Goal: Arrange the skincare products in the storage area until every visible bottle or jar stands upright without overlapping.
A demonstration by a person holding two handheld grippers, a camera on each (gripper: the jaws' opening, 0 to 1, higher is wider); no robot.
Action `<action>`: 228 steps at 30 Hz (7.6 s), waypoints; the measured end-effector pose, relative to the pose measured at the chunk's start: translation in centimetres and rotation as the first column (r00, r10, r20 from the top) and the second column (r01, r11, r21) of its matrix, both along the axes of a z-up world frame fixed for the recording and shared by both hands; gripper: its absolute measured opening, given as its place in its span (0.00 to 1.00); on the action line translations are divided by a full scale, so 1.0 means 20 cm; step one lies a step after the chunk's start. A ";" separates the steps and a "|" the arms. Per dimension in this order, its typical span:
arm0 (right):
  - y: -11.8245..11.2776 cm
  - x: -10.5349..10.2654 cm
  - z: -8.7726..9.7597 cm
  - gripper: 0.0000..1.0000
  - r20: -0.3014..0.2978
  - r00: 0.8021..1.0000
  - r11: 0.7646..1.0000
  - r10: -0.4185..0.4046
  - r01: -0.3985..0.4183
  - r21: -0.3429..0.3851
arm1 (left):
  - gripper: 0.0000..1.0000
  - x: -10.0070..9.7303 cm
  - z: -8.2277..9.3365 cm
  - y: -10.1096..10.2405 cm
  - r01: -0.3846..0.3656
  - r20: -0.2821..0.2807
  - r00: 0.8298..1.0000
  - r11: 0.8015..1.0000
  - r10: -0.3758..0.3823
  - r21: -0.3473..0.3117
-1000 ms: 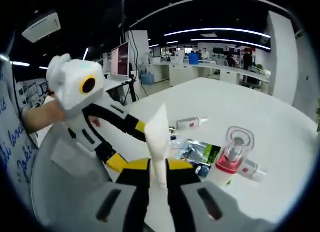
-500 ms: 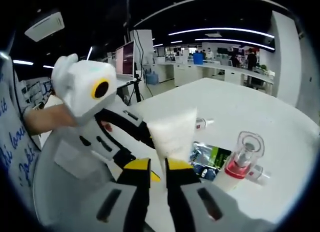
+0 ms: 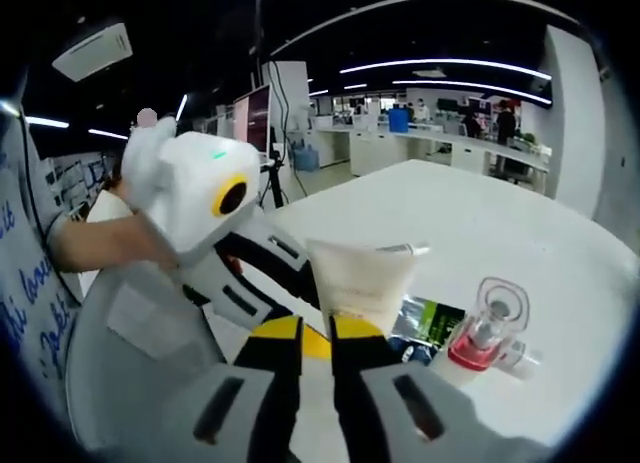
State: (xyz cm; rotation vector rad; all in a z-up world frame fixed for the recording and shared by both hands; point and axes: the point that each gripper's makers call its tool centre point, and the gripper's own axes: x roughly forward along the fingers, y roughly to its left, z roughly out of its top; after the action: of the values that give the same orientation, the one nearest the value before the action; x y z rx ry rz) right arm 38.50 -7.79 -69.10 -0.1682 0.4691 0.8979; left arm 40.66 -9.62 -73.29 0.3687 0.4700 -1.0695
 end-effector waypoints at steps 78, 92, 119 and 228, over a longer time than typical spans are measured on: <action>-0.52 0.01 -0.07 0.79 -0.030 0.949 0.945 -0.314 0.309 -0.102 | 0.16 0.14 -0.01 -0.18 0.365 0.090 0.927 0.931 -0.363 -0.010; -0.53 0.02 -0.08 0.82 -0.035 0.951 0.947 -0.308 0.303 -0.108 | 0.32 0.15 -0.06 -0.13 0.301 0.035 0.953 0.953 -0.302 0.021; -0.46 0.04 -0.04 0.90 0.007 0.976 0.965 -0.219 0.218 -0.146 | 0.54 0.16 0.12 0.16 -0.019 0.000 1.000 1.000 0.019 -0.015; -0.89 0.51 -0.33 0.73 -0.070 0.995 0.802 0.073 -0.100 -0.589 | 0.97 0.03 0.21 0.53 -0.291 -0.078 0.955 0.956 0.287 -0.046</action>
State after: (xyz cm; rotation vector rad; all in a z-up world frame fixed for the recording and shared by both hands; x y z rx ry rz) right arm 48.72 -25.60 -75.65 -0.7536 0.7831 0.8201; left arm 41.24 0.97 -69.11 0.2041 0.5377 -0.8107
